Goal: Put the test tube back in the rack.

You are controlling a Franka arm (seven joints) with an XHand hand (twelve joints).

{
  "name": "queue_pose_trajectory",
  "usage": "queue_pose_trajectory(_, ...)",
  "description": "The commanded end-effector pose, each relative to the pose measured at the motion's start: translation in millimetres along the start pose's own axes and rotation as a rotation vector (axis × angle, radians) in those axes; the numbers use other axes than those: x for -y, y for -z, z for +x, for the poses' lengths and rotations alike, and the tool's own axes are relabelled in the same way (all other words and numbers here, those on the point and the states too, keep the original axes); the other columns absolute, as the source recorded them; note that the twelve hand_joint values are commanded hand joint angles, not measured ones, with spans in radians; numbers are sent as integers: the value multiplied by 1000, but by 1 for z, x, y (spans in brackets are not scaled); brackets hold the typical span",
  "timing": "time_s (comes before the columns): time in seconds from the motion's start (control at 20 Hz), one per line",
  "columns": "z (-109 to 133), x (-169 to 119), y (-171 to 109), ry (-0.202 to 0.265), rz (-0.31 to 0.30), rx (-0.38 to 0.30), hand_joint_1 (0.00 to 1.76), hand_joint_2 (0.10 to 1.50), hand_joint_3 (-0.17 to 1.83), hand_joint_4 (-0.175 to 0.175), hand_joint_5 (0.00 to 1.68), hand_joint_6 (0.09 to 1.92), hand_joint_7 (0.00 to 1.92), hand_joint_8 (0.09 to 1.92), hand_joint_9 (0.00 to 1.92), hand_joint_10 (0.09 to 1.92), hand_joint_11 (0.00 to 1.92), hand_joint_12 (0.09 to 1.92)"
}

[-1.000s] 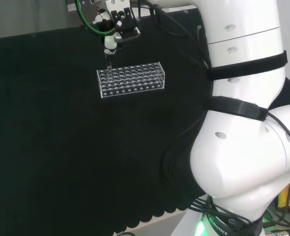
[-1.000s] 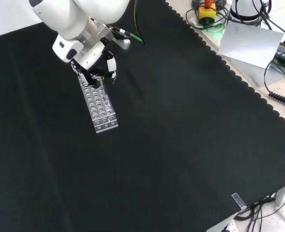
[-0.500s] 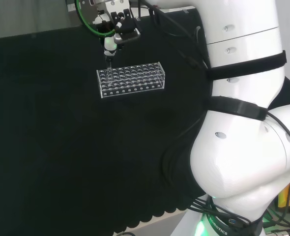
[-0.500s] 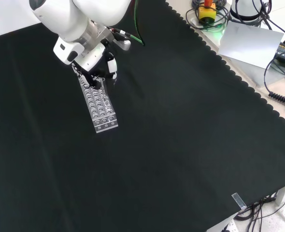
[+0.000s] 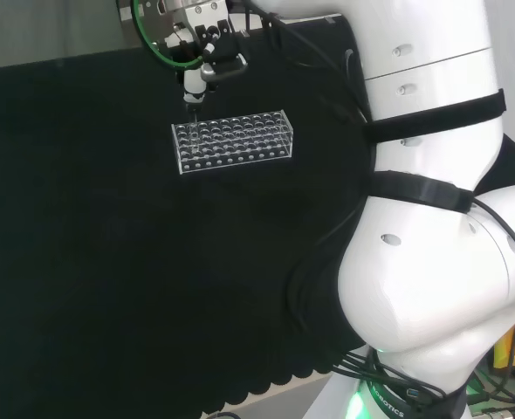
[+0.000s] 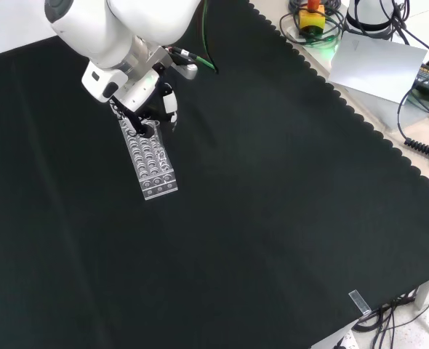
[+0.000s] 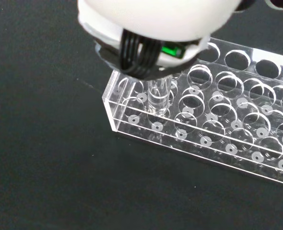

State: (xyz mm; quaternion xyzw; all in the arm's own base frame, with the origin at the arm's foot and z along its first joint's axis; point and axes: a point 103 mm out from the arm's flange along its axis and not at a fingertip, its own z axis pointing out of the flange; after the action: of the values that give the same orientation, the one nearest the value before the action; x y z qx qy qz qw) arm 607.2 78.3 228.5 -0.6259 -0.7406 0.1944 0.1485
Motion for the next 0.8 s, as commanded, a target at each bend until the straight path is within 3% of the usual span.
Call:
queue_pose_trajectory(0.05, 2, -2, -2, 2, 7, -6, 1235, 597, 697, -175, 1395, 450, 1839, 315, 1626, 480, 1158, 960)
queue_pose_trajectory(0.8, 14, -12, -30, 9, 38, -21, 1235, 597, 697, -175, 1395, 450, 1839, 316, 1625, 482, 1158, 958)
